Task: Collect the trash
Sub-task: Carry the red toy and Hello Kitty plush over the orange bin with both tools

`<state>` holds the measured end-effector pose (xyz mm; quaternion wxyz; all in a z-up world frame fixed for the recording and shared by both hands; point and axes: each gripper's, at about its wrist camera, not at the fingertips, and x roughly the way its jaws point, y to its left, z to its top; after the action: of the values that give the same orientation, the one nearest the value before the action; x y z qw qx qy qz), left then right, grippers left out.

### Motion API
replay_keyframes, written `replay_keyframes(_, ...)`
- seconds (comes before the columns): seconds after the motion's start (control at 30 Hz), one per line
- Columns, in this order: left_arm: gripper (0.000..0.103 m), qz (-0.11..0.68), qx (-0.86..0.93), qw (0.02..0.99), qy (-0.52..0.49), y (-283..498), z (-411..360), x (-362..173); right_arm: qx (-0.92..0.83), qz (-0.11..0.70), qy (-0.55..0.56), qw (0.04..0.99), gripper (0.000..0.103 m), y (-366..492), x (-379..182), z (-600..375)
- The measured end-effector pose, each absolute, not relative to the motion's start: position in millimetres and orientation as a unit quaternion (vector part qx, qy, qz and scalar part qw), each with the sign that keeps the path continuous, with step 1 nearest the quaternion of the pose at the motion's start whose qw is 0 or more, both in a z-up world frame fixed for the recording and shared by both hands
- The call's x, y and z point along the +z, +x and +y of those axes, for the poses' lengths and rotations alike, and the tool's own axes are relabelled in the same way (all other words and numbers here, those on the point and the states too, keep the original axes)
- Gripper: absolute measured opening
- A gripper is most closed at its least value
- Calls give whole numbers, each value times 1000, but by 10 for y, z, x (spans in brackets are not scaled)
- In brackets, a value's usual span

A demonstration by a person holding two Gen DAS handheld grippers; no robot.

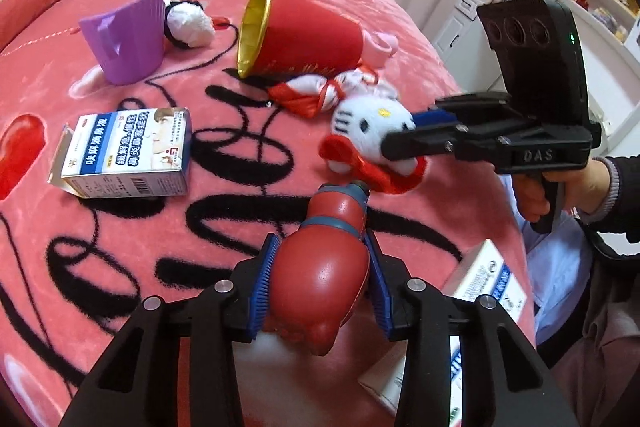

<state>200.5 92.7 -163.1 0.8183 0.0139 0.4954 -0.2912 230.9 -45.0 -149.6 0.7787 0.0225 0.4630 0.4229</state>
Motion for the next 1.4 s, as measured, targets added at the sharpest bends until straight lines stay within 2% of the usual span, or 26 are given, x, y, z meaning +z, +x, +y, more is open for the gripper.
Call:
replay_keyframes(0.27, 43, 475, -287, 831, 22, 1777, 839, -1220, 430, 459, 85, 773, 24, 1993, -1172, -790)
replay_keyframes(0.67, 43, 438, -320, 837, 71, 1151, 259, -722, 444, 420, 74, 788, 24, 1116, -586, -1404)
replay_keyframes(1.0, 43, 421, -374, 820, 98, 950, -484, -627, 397, 396, 106, 821, 24, 639, -417, -2273)
replay_keyframes(1.4, 43, 406, -473, 767, 151, 1056, -1766, -671, 291, 377, 159, 865, 24, 172, -386, -3672)
